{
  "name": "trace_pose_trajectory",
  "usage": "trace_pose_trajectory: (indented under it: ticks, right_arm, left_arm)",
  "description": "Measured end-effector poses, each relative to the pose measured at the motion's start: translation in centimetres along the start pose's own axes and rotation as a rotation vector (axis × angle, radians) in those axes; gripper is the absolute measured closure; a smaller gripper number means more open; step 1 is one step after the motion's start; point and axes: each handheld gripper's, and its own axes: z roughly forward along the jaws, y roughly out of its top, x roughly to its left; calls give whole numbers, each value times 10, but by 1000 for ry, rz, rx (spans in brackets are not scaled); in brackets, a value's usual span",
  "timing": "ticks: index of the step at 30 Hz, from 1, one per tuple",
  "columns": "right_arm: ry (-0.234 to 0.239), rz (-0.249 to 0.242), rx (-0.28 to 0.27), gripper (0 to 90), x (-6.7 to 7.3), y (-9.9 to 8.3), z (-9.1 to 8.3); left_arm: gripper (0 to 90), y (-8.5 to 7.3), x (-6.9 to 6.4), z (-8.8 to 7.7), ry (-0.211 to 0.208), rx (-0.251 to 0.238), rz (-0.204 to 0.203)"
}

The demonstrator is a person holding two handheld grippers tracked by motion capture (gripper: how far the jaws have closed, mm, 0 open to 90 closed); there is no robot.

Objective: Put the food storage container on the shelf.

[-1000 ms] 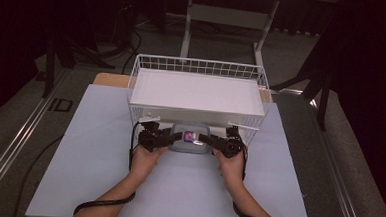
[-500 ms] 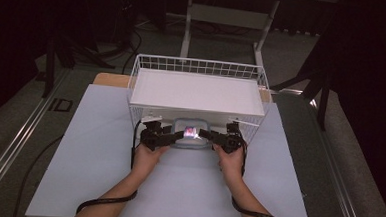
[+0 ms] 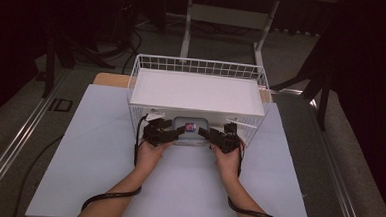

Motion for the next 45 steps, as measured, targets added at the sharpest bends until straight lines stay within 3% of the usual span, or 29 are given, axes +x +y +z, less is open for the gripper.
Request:
trace_pose_trajectory:
  ticks: [3,6,8,12,16,18,21,27,31,33,35,39,45]
  right_arm:
    - [-22,-75,-15,396,4,-1,-2]
    - [-24,-106,-12,389,9,-2,-7]
    - [-33,-117,-13,390,13,-1,-14]
    - [-58,-187,-35,390,21,-2,-23]
    - [-36,-215,-50,400,30,-9,-31]
    - [-20,-218,-33,419,35,-14,-34]
    - [-7,-226,-21,475,41,-21,-36]
    - [-3,-263,15,716,50,-35,-34]
    - [-20,-294,48,877,53,-43,-27]
    - [-30,-310,74,900,54,-47,-21]
    - [-39,-315,88,900,54,-49,-16]
    - [-63,-324,92,900,53,-49,-5]
    - [-73,-310,82,900,53,-45,10]
  left_arm:
    - [348,0,-3,-4,-8,-17,-1]
    - [348,1,-5,-9,-11,-9,4]
    - [349,1,-5,-13,-19,-7,37]
    - [349,0,-9,-23,-11,7,64]
    - [349,-7,-14,-38,-28,22,81]
    - [347,-12,-17,-46,-39,27,86]
    - [296,-20,-20,-58,-97,28,82]
    - [212,-31,-27,-86,-141,4,84]
    - [119,-39,-25,-99,-128,-2,103]
    - [8,-42,-23,-103,-103,6,97]
    - [8,-45,-21,-106,-78,5,123]
    - [8,-48,-17,-106,-45,-10,129]
    - [8,-51,-16,-107,-32,-17,138]
